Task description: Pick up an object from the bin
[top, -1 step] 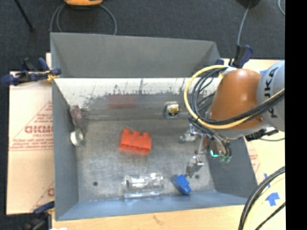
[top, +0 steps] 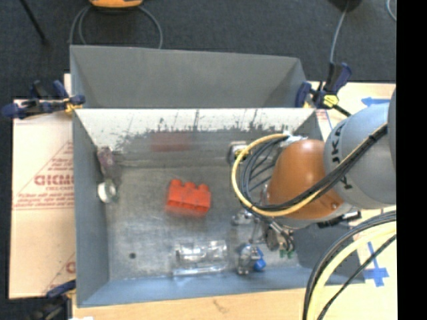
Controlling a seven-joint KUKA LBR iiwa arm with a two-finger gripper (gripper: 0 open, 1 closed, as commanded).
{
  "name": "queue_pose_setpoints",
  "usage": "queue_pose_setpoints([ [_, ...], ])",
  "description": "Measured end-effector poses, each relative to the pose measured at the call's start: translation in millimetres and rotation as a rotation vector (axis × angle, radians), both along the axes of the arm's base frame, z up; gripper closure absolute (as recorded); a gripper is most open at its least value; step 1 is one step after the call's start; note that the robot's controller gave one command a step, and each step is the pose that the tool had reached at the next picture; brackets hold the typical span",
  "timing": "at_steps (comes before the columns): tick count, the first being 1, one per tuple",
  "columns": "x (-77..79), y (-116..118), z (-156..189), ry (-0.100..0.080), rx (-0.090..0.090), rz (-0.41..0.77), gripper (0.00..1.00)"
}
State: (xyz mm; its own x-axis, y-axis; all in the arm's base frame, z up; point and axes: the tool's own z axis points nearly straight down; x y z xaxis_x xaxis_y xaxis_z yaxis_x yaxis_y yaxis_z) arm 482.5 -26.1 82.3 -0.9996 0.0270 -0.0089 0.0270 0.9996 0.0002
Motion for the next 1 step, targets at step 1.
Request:
queue_pose_setpoints([
  [1,12.8,-74.0,-8.3,-0.002,0.004,-0.130,0.00],
])
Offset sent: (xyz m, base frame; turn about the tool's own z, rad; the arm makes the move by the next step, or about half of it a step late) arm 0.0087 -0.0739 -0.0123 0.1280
